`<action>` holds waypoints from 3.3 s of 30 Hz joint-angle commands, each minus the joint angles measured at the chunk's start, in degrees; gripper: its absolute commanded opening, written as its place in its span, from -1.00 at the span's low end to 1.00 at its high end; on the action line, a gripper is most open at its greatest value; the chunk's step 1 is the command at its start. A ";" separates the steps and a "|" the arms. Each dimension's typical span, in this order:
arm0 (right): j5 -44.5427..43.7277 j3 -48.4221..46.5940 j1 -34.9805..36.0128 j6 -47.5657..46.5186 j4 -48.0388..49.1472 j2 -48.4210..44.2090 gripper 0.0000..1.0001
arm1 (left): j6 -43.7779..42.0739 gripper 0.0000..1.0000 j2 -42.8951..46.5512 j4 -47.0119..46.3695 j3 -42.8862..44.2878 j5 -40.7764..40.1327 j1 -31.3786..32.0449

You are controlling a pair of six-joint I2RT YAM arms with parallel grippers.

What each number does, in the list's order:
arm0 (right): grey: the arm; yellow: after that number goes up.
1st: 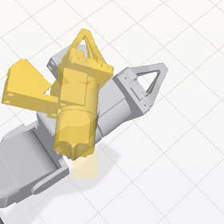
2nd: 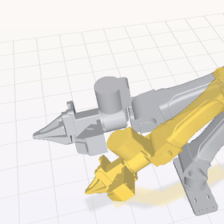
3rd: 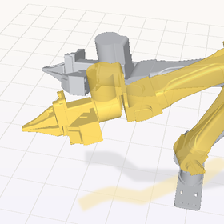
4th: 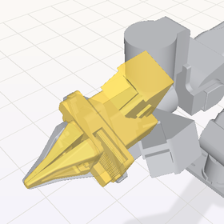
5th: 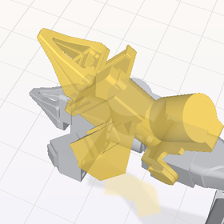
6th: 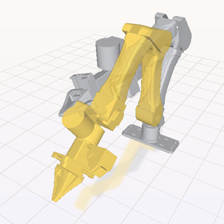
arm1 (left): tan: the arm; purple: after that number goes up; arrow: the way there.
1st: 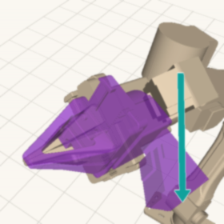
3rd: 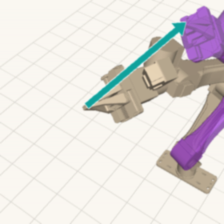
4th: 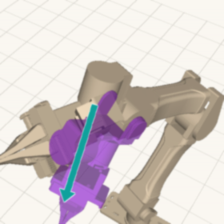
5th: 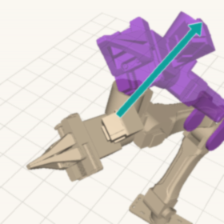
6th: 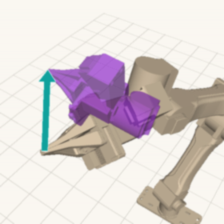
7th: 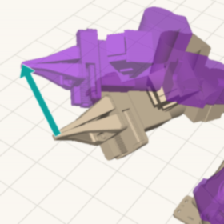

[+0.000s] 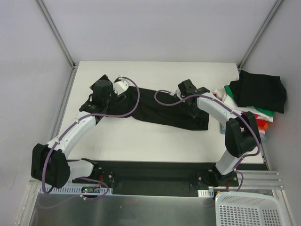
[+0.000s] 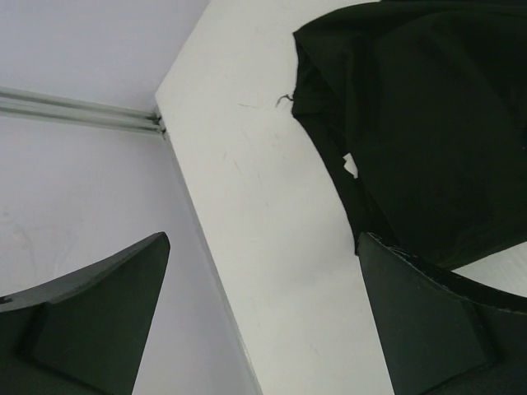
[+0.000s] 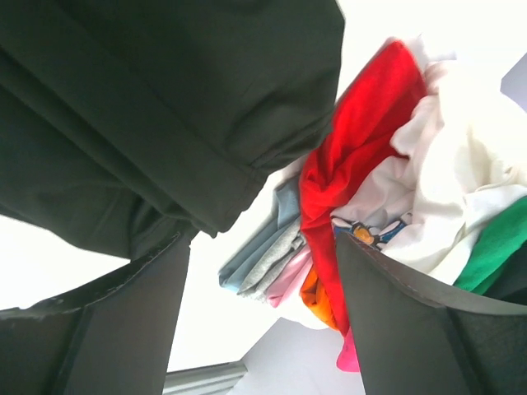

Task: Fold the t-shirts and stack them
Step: Fold the tshirt

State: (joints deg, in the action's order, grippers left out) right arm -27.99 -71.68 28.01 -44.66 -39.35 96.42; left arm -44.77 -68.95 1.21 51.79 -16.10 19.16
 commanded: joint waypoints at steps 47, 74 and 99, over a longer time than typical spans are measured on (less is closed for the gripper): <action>32.29 -9.18 -9.29 1.87 -11.01 11.07 0.92 | 11.11 0.99 -37.13 15.57 21.60 16.01 -1.84; 30.89 -7.34 -10.61 0.63 -6.62 15.64 0.92 | 12.87 0.99 -44.52 23.83 27.75 16.36 -1.84; 22.10 3.12 -2.61 1.33 -1.34 7.73 0.92 | 15.07 0.99 -45.31 25.86 29.24 14.25 -1.93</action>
State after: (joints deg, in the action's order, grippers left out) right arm -5.67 -69.73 24.05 -43.13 -39.13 105.78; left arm -30.35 -112.40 23.42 79.09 -0.71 17.89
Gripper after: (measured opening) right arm 0.960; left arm 0.993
